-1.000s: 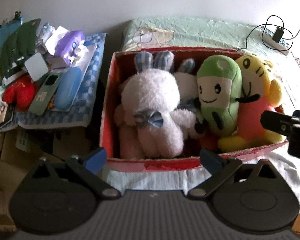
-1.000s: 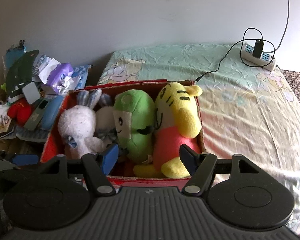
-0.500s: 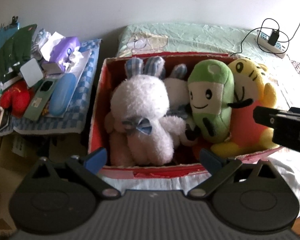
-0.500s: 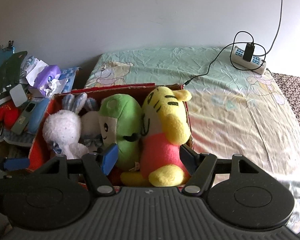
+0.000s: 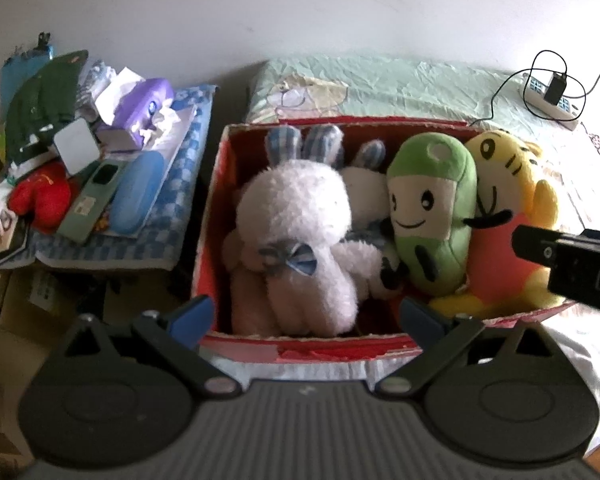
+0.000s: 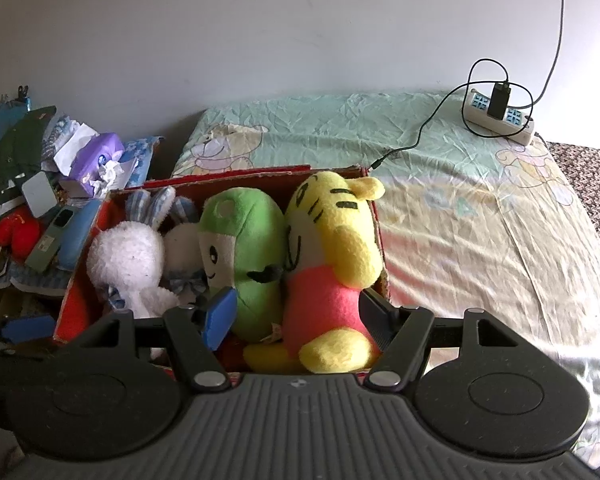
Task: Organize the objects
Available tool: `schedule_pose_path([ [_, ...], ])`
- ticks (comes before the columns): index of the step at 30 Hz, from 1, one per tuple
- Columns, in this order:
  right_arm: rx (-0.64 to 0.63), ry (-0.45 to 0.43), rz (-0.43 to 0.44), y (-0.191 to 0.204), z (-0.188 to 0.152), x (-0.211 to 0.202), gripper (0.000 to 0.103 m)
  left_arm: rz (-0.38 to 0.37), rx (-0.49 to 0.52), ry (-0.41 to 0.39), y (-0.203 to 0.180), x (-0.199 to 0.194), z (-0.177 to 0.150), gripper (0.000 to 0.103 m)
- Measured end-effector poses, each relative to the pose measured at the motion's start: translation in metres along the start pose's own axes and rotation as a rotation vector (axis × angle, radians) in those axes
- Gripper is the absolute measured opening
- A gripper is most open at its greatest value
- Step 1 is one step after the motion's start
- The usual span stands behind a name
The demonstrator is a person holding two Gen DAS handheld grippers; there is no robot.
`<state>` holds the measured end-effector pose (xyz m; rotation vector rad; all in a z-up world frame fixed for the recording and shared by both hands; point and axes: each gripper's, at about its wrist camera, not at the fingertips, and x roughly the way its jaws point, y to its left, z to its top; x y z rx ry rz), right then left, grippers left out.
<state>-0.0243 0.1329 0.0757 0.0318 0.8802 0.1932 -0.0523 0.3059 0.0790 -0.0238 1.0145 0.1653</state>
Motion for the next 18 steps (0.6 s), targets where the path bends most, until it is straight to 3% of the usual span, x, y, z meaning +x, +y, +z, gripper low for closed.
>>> schedule_pose_path([
  [7, 0.010, 0.000, -0.005, 0.000, 0.000, 0.003, 0.070, 0.037, -0.010, -0.003, 0.009, 0.001, 0.000, 0.098],
  [18, 0.008, -0.018, 0.005, 0.003, 0.000, 0.003, 0.070, 0.012, -0.013, -0.026, 0.011, 0.000, 0.002, 0.098],
])
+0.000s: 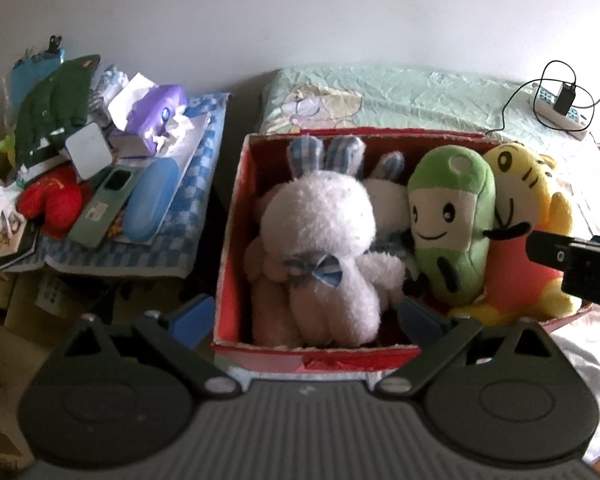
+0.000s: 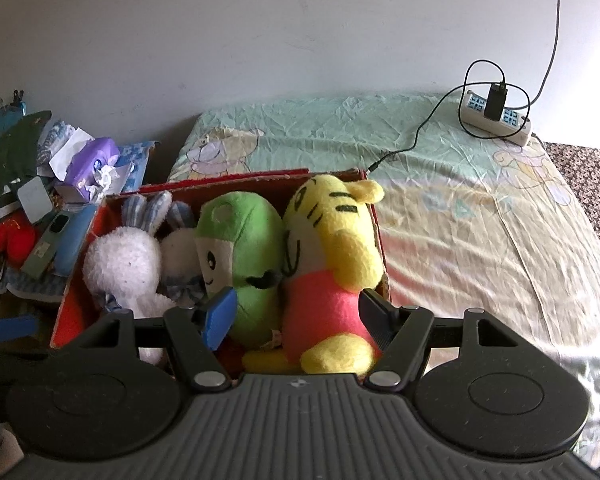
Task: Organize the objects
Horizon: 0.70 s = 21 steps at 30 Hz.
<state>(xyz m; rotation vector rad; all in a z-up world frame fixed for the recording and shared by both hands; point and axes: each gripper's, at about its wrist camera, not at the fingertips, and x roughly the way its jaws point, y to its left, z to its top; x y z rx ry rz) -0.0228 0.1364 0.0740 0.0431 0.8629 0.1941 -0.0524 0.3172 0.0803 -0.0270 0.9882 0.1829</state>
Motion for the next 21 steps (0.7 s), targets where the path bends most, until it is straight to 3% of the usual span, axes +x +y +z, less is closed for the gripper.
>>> schedule_pose_path([
  [12, 0.039, 0.001, 0.016, -0.006, -0.005, 0.010, 0.069, -0.006, 0.027, 0.022, -0.008, 0.013, 0.000, 0.098],
  [21, 0.041, 0.013, 0.043, -0.006, -0.005, 0.017, 0.061, 0.001, 0.041, 0.028, -0.013, 0.017, 0.000, 0.098],
])
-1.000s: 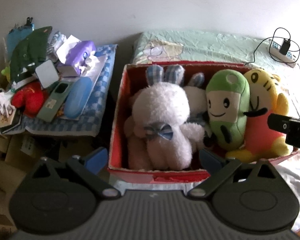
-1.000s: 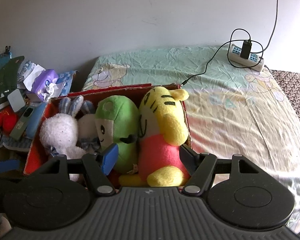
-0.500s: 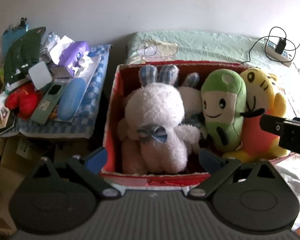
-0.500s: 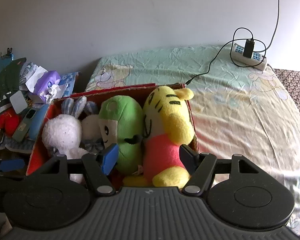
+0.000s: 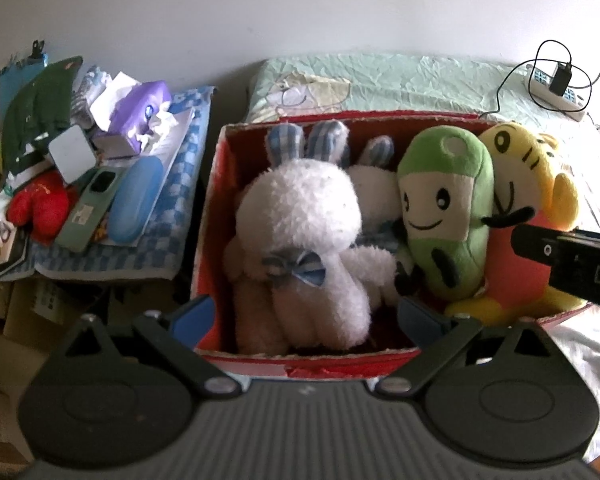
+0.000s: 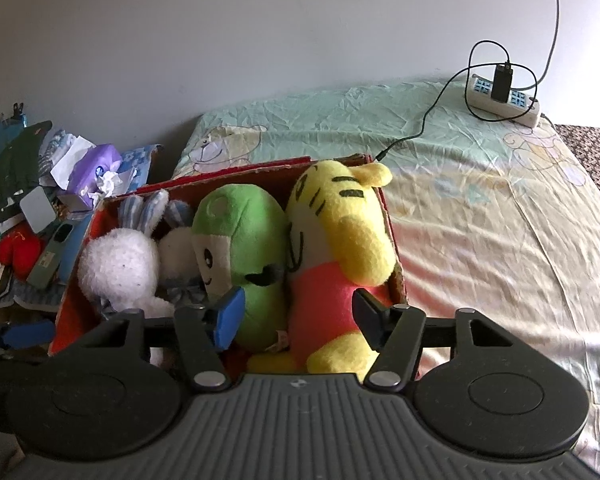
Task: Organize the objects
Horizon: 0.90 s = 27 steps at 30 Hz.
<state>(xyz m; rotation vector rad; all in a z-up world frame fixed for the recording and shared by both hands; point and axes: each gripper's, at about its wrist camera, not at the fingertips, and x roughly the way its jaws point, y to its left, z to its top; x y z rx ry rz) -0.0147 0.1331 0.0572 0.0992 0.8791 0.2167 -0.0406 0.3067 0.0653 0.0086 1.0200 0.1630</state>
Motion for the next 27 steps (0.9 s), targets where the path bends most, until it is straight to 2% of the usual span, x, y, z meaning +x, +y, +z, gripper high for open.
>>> schedule_pose_path([
  [13, -0.011, -0.003, 0.003, 0.000, 0.002, 0.002, 0.061, 0.012, 0.008, -0.006, -0.005, 0.003, 0.003, 0.098],
  [27, -0.029, 0.011, -0.014, -0.003, 0.003, 0.004, 0.061, -0.008, -0.002, 0.008, -0.013, 0.008, 0.002, 0.098],
])
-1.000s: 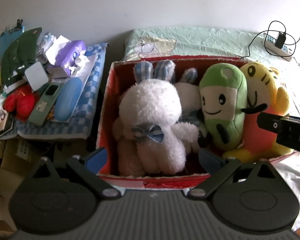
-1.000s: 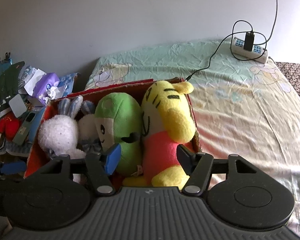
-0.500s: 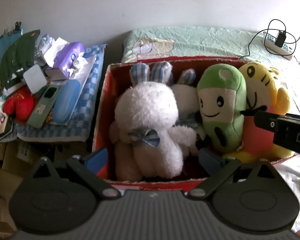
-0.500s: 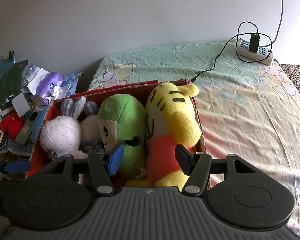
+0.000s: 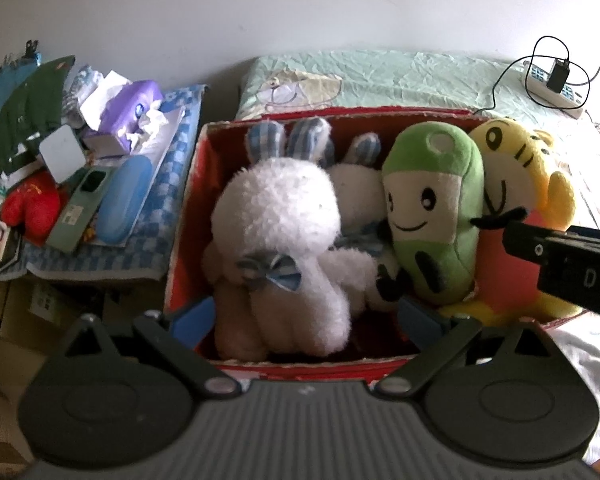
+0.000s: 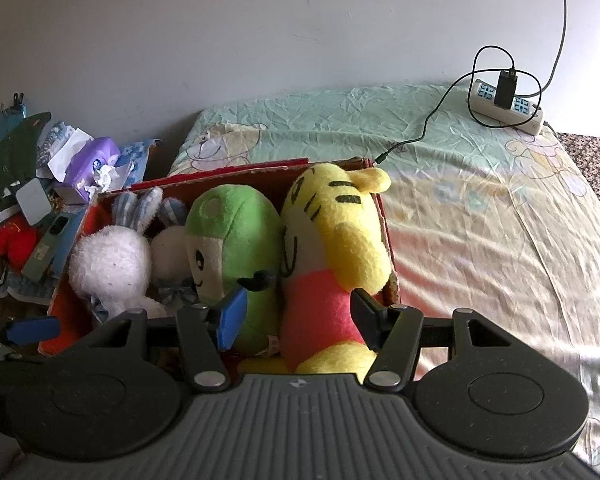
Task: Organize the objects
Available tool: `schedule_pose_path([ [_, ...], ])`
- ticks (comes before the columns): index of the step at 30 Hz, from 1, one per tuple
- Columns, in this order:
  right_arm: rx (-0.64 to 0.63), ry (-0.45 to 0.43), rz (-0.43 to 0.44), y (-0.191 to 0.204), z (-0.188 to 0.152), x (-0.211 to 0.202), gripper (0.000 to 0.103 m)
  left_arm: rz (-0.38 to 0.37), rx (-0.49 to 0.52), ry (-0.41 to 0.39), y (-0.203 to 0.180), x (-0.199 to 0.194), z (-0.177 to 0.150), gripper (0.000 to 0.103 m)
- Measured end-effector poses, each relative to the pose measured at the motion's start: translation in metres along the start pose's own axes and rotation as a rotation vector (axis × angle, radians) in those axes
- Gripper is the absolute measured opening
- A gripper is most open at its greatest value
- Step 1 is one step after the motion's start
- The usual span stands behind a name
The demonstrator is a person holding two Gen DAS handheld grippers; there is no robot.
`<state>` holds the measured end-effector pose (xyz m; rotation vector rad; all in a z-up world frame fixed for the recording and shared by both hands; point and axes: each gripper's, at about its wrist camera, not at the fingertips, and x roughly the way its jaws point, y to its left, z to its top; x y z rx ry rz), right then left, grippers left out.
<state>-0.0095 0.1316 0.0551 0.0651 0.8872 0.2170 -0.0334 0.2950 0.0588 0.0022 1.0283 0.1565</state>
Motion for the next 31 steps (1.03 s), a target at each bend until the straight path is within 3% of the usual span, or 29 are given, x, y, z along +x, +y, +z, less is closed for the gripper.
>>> schedule_pose_path([
  [23, -0.029, 0.016, 0.012, 0.009, -0.001, 0.004, 0.061, -0.007, -0.007, -0.003, 0.004, 0.000, -0.002, 0.098],
  [31, -0.016, 0.012, 0.005, 0.009, 0.000, 0.003, 0.061, -0.010, -0.020, -0.013, 0.007, 0.001, -0.002, 0.087],
])
